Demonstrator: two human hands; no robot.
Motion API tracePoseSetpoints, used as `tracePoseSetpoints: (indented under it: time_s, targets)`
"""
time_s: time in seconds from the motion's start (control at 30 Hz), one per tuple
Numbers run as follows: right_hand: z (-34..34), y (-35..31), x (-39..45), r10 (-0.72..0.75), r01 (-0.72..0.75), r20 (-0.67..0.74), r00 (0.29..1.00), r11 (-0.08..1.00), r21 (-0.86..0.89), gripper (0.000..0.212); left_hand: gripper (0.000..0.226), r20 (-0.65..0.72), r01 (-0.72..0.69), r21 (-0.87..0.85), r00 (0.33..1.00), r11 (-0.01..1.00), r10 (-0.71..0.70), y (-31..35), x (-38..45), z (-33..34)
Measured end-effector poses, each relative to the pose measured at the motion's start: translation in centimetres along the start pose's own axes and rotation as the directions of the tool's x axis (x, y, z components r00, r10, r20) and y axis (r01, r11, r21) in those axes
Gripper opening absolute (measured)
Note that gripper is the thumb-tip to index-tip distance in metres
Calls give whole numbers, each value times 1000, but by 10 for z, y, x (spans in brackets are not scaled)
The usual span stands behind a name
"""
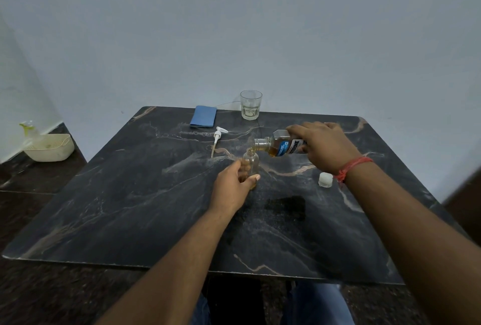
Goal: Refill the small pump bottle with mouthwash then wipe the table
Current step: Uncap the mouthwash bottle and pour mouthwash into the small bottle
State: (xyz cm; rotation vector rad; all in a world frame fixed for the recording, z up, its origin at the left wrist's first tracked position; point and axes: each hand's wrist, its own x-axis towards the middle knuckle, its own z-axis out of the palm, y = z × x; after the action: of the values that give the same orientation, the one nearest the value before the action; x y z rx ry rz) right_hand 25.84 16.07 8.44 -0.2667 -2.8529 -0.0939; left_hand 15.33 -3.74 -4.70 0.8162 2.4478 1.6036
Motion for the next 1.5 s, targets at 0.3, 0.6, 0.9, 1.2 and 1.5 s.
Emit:
tracePoseSetpoints:
  time_s: [0.3, 0.6, 0.9, 1.2, 1.5]
  targets:
    - [-3, -1, 1, -1, 1, 14, 1000, 1000, -4, 53, 35, 11, 0, 15, 1000, 1000, -1, 3, -1, -2]
    - [-5, -1, 1, -9, 9, 18, 1000, 1000, -10, 52, 35, 9, -9, 15, 1000, 1000, 9, 3, 0, -2]
    - [-5, -2, 1, -12, 13, 10, 1000, 1000, -7, 53, 31, 14, -8, 17, 1000, 1000, 8, 2, 0, -1]
    - [-8, -2, 2, -14, 15, 32, 999, 1000, -18, 51, 24, 12, -19, 20, 1000, 1000, 19, 1, -1, -1]
    - [-8, 1, 4, -26, 27, 29, 999, 999, -29, 55, 25, 18, -18, 8, 1000, 1000, 18, 4, -2, -3]
